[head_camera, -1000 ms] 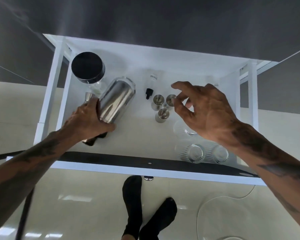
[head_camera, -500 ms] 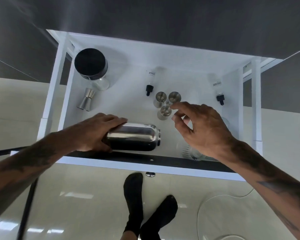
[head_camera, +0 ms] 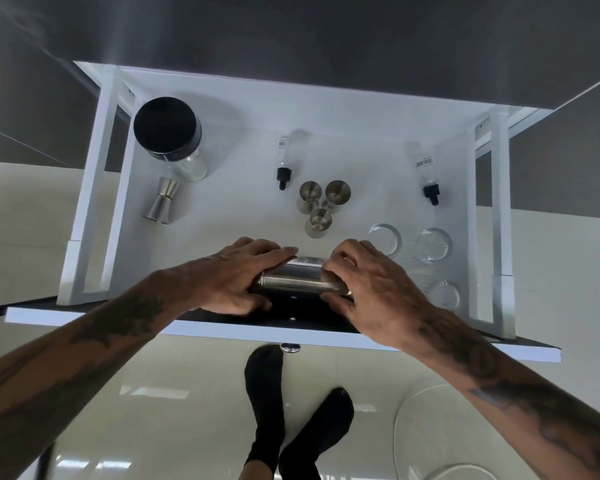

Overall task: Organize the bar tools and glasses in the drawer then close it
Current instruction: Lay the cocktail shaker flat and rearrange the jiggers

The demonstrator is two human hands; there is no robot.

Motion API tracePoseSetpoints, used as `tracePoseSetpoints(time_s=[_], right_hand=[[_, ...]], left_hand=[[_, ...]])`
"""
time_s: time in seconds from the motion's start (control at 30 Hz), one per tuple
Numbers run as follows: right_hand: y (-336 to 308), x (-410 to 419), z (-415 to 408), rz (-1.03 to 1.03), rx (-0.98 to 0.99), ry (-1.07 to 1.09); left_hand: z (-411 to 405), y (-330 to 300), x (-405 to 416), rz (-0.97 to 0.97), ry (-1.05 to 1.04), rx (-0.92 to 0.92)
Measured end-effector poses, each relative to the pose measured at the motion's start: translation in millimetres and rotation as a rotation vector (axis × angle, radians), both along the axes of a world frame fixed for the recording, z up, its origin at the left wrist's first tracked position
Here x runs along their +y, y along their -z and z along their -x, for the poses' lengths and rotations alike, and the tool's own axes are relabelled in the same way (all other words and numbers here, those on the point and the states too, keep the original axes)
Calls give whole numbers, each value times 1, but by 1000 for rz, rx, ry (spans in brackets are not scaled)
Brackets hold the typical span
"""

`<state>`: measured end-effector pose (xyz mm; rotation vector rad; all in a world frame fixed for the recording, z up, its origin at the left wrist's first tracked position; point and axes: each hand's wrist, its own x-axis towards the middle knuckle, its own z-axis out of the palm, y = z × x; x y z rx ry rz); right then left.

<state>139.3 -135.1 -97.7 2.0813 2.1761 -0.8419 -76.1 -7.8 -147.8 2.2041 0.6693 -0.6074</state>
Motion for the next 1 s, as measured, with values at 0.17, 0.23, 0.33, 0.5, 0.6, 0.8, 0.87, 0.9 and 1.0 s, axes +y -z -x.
tracePoseSetpoints(time_s=[0.17, 0.23, 0.33, 0.5, 0.6, 0.8, 0.87, 0.9, 1.0], right_hand=[[-6, 1, -1, 57, 26, -8], [-11, 3, -4, -7, 35, -15], [-20, 22, -21, -189, 68, 142], [-7, 91, -62, -129, 23, 303], [9, 108, -63, 32, 35, 241], [30, 99, -48, -17, 98, 154], [30, 95, -49, -37, 64, 163], [29, 94, -51, -35, 39, 162], [20, 88, -53, 25, -2, 125]], left_hand=[[-4, -3, 0, 29, -42, 7], [-4, -8, 3, 33, -173, -74], [-15, -13, 25, -175, -452, -350], [-59, -14, 69, -310, -352, -420], [-74, -12, 74, -257, -187, -339], [-83, -6, 64, -222, -132, -416], [-80, -5, 64, -241, -151, -444], [-76, -6, 65, -243, -165, -449], [-55, -9, 65, -209, -203, -431]])
